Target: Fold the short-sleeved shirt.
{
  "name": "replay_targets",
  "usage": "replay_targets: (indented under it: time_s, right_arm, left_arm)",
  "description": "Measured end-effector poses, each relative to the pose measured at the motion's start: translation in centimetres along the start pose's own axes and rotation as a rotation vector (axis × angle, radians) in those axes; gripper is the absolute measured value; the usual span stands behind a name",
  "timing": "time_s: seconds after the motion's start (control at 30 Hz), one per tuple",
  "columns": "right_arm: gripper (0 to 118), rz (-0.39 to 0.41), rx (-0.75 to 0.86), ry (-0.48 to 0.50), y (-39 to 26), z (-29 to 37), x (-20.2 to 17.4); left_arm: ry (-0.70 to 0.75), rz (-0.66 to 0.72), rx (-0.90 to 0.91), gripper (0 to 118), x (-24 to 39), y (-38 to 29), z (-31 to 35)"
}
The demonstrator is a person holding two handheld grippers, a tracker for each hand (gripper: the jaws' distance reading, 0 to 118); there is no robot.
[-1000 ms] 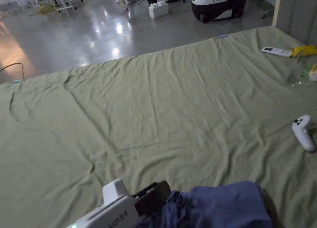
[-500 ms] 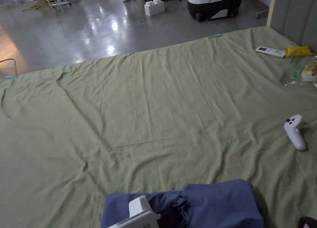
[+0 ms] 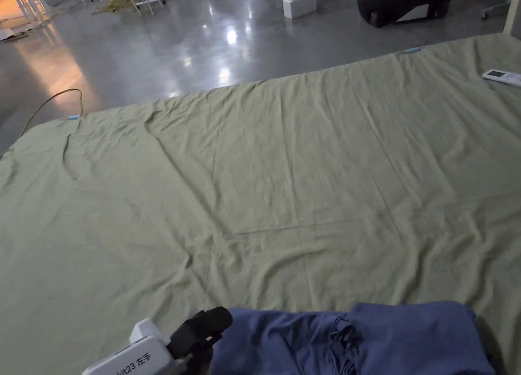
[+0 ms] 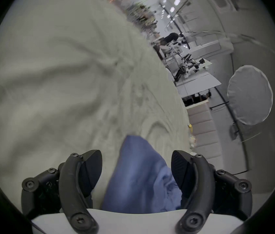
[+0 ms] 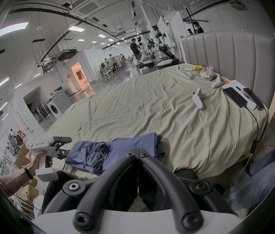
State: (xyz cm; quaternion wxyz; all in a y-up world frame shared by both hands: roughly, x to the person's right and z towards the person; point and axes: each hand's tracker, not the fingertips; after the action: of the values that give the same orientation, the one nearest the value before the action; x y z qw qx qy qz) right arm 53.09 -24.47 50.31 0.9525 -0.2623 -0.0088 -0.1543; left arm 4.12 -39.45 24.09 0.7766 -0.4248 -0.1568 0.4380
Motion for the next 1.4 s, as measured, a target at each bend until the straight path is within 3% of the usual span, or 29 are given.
replay_targets:
  time_s: [0.03, 0.07, 0.1, 0.13, 0.17, 0.23, 0.4, 0.47, 0.57, 0.63, 0.83, 1.0, 1.03, 1.1, 1.13, 1.2, 1.3, 1.33, 1.37, 1.4]
  right_arm:
    - [0, -0.002, 0.001, -0.002, 0.1, 0.1, 0.1]
    - [0, -0.007, 0.004, -0.005, 0.2, 0.2, 0.1]
    - [0, -0.013, 0.008, -0.007, 0.4, 0.3, 0.2]
    - [0, -0.016, 0.014, -0.009, 0.5, 0.4, 0.3]
    - [0, -0.016, 0.020, -0.012, 0.5, 0.5, 0.3]
    - [0, -0.018, 0.028, -0.013, 0.8, 0.7, 0.4]
    - [0, -0.013, 0.036, -0.012, 0.9, 0.8, 0.3]
    - [0, -0.012, 0.036, -0.007, 0.9, 0.8, 0.3]
    - [0, -0.015, 0.031, 0.002, 0.7, 0.7, 0.1]
    - [0, -0.010, 0.028, 0.013, 0.5, 0.7, -0.2]
    - [0, 0.016, 0.035, -0.001, 0.5, 1.9, -1.0]
    - [0, -0.029, 0.049, -0.018, -0.4, 3.6, 0.8]
    - [0, -0.029, 0.043, -0.024, -0.6, 3.7, 1.1]
    - [0, -0.026, 0.034, -0.024, -0.9, 3.8, 1.4]
    - [0, -0.030, 0.025, -0.028, -1.1, 3.9, 1.6]
    - [0, -0.034, 0.022, -0.030, -1.6, 4.0, 1.9]
    - [0, -0.061, 0.019, -0.007, -2.1, 3.9, 2.6]
    - [0, -0.071, 0.019, 0.017, -2.1, 3.8, 2.7]
    - [0, -0.073, 0.019, 0.027, -2.1, 3.8, 2.7]
    - [0, -0.072, 0.019, 0.025, -2.0, 3.7, 2.5]
  left_arm:
    - [-0.051, 0.021, -0.045, 82, 0.2, -0.7, -1.0]
    - [-0.097, 0.034, -0.065, 69, 0.0, -1.1, -1.6]
    - [-0.117, 0.048, -0.076, 53, 0.1, -1.6, -2.2]
    - [-0.068, 0.049, -0.084, 28, 0.2, -2.1, -2.6]
    - [-0.023, 0.032, -0.108, 14, 0.3, -2.4, -3.1]
    - [-0.035, 0.002, -0.080, 14, 0.3, -2.8, -2.7]
    - [-0.128, 0.088, -0.015, 12, 0.6, -0.5, 1.4]
    - [-0.185, 0.054, 0.032, 12, 1.7, 1.1, 4.3]
    - [-0.082, -0.085, 0.094, 12, 4.3, 2.9, 8.0]
    - [-0.107, -0.101, 0.109, 12, 6.4, 2.8, 8.6]
    - [-0.277, -0.171, -0.084, 12, 13.4, -4.5, -0.5]
    - [-0.150, -0.266, -0.264, 13, 16.2, -11.7, -9.9]
    - [-0.134, -0.264, -0.287, 20, 16.4, -12.4, -11.2]
    - [-0.121, -0.242, -0.284, 62, 16.5, -12.9, -11.9]
    - [-0.128, -0.239, -0.284, 74, 16.7, -12.7, -11.6]
    - [-0.189, -0.277, -0.236, 76, 17.2, -12.0, -9.6]
    - [-0.259, -0.323, -0.194, 67, 16.8, -10.9, -6.7]
    - [-0.239, -0.319, -0.211, 49, 16.6, -11.0, -6.8]
    - [-0.216, -0.326, -0.241, 9, 16.5, -11.2, -7.2]
    - [-0.196, -0.331, -0.255, 5, 16.2, -11.8, -8.1]
